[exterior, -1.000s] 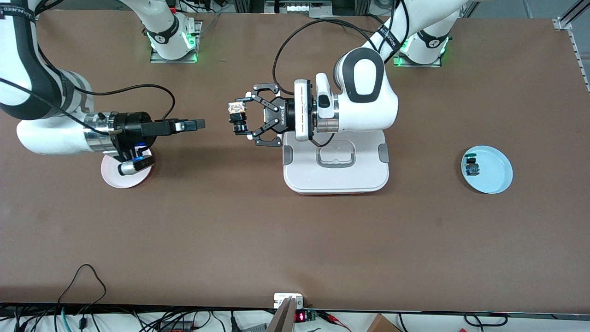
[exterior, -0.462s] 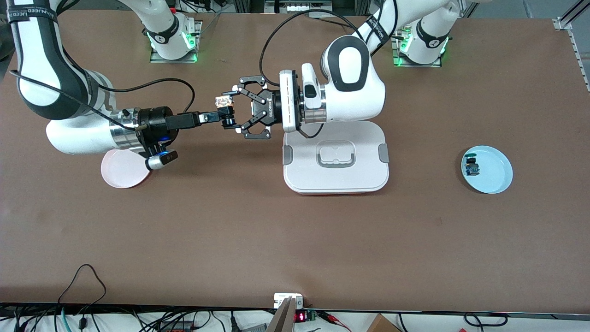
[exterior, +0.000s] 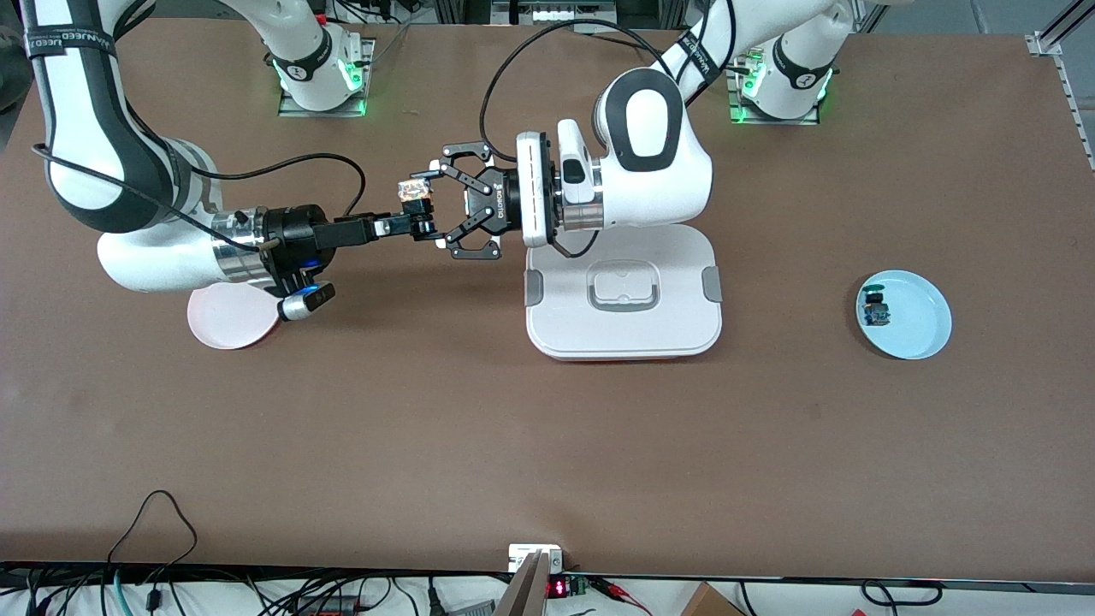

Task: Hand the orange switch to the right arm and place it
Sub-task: 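Close the right gripper on the switch held by the left gripper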

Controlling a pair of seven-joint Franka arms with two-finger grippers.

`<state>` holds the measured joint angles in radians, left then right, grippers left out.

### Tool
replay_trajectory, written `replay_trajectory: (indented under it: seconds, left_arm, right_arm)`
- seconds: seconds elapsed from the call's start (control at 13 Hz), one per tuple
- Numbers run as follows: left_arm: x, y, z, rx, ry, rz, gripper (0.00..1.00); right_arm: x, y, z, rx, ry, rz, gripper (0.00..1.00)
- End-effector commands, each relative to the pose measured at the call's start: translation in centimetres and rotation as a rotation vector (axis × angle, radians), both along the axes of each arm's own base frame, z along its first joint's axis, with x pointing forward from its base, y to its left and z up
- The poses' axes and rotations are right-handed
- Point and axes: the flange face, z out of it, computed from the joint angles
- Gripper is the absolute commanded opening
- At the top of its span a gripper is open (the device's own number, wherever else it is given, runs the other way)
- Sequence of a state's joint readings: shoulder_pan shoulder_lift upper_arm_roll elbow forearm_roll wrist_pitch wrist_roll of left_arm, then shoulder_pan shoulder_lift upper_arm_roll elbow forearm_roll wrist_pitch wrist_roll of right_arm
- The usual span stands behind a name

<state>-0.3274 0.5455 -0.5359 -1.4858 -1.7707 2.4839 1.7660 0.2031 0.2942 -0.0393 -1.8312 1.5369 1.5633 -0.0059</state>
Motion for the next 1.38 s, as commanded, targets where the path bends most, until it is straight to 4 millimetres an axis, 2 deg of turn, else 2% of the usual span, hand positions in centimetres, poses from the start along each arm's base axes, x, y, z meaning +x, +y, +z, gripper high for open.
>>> replay_trajectory:
  seconds: [0.0, 0.23, 1.0, 1.31]
  left_arm:
    - [0.4, -0.4, 0.5, -0.023, -0.011, 0.022, 0.0]
    - [0.4, -0.4, 0.5, -0.023, -0.011, 0.022, 0.0]
    - [0.6, -0.1, 0.6, -0.025, -0.011, 0.029, 0.01]
    - [0.7, -0.1, 0.4, -0.023, -0.009, 0.028, 0.01]
  right_arm:
    - [-0.7, 0.3, 0.9, 0.022, 0.006, 0.0, 0.98]
    - [-1.3, 0.9, 1.4, 0.024, 0.003, 0.013, 0.98]
    - [-2.1, 0.4, 1.1, 0.028, 0.013, 0.008, 0.94]
    - [-2.5, 0.4, 1.3, 0.086, 0.04, -0.028, 0.93]
